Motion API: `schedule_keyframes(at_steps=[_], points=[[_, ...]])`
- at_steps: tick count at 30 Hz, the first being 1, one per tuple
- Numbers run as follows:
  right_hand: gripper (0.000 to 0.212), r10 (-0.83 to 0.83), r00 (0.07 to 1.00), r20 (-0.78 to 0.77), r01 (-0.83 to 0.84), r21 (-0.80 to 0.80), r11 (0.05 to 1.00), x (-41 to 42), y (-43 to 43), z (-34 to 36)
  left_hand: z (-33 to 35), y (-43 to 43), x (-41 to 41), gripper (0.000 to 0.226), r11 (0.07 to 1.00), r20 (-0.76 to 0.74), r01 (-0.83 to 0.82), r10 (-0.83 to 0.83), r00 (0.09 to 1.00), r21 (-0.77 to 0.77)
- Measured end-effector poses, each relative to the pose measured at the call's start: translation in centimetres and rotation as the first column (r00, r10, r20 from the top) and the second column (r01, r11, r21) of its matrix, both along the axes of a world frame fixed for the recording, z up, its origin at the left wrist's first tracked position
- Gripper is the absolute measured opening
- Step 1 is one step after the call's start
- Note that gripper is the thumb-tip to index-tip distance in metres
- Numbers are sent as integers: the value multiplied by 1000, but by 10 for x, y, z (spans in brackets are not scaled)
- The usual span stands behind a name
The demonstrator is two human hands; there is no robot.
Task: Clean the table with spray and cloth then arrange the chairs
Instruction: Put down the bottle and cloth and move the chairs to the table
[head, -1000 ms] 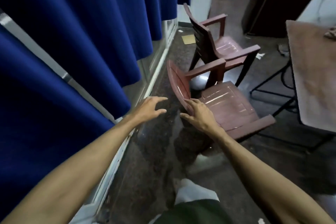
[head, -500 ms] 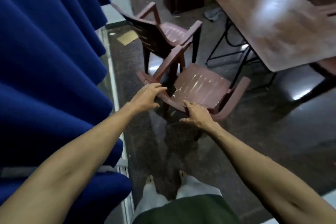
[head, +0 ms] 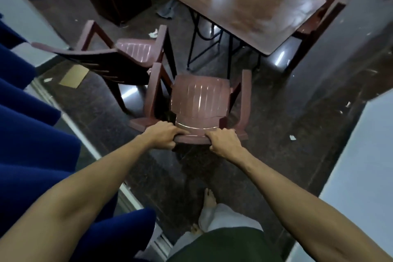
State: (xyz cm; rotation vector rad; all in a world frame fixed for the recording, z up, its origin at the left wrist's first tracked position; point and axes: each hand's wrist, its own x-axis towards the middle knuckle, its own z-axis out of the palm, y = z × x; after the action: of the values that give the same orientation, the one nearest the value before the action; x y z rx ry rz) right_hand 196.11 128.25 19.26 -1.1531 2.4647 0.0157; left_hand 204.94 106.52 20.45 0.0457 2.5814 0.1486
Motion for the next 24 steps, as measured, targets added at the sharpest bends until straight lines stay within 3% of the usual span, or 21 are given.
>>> schedule_keyframes(at_steps=[8,14,24], points=[[28,-81,996,-43,81,4,997,-28,-43,-1,-1,-54,-46,70,994,-76,111,-108,991,26],[29,-177,982,-66,179,27,984,-28,-95,-4,6,-110,-73,71,969,-38,248,-248,968,12],[40,-455,888,-71,460,88,884,-25,-172,-3,8,-192,-114,67,879,-114,466,-455,883,104]])
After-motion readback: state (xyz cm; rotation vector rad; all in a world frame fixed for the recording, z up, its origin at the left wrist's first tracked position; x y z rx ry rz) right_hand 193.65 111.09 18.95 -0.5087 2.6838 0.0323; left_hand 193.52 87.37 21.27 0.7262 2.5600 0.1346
